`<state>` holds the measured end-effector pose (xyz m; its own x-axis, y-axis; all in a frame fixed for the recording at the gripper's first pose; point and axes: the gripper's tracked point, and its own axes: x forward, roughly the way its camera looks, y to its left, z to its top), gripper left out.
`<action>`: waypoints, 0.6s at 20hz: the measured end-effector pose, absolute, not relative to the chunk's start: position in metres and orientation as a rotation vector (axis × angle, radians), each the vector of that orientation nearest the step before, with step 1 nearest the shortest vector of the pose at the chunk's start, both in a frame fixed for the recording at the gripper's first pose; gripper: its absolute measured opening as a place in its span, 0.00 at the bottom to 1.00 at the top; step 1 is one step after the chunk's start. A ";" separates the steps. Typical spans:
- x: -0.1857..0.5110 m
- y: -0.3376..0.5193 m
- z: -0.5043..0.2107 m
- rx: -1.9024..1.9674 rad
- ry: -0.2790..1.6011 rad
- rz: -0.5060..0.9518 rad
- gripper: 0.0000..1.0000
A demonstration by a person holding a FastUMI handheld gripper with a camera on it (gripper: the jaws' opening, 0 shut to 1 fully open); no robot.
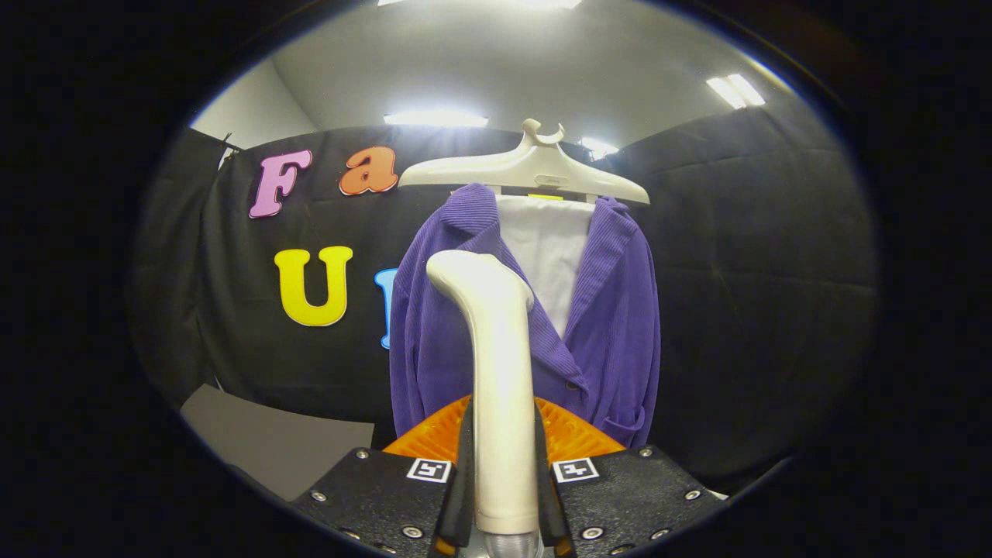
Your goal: Iron the clothes twice with a garment steamer, once on the left side and once on the right side.
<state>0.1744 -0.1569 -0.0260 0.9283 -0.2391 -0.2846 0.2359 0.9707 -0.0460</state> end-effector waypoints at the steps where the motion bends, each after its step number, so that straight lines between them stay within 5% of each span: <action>1: 0.173 -0.159 -0.036 0.000 0.304 -0.247 0.33; 12: 0.139 -0.167 -0.147 -0.067 0.487 -0.256 0.33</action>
<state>0.1389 -0.1670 -0.1474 0.8525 -0.2587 -0.4542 0.2267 0.9660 -0.1247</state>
